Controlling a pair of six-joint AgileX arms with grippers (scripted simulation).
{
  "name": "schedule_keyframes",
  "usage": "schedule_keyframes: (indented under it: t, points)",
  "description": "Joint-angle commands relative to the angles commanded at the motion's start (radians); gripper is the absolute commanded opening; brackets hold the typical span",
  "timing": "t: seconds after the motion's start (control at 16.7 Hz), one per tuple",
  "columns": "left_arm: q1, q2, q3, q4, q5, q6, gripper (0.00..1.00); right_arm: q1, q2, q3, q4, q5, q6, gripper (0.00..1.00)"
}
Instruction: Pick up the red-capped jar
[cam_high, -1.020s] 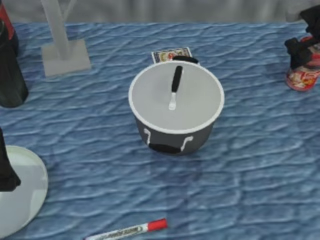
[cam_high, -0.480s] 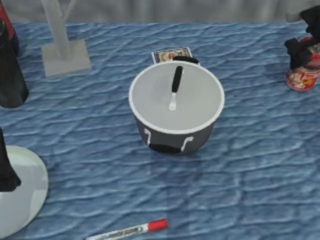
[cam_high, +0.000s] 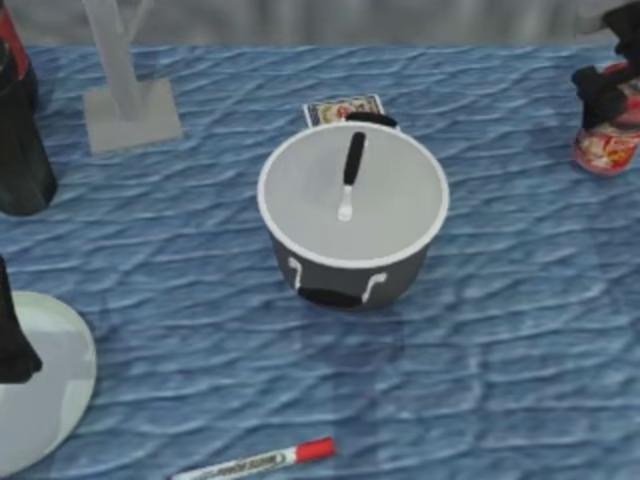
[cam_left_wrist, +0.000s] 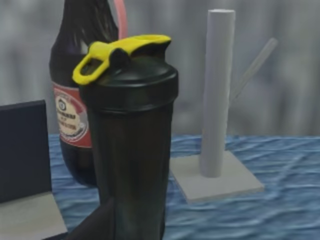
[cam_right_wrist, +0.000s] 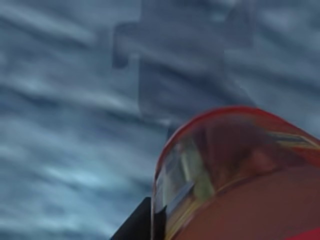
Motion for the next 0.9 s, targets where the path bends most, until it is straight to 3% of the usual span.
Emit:
schedule_keyframes:
  t: [0.24,0.9]
  points:
    - [0.0,0.0,0.0,0.0,0.0,0.0,1.0,0.001,-0.17,-0.23,0.074,-0.002,0.002,0.0]
    - [0.0,0.0,0.0,0.0,0.0,0.0,1.0,0.007,-0.761,-1.132,0.323,-0.01,0.0,0.0]
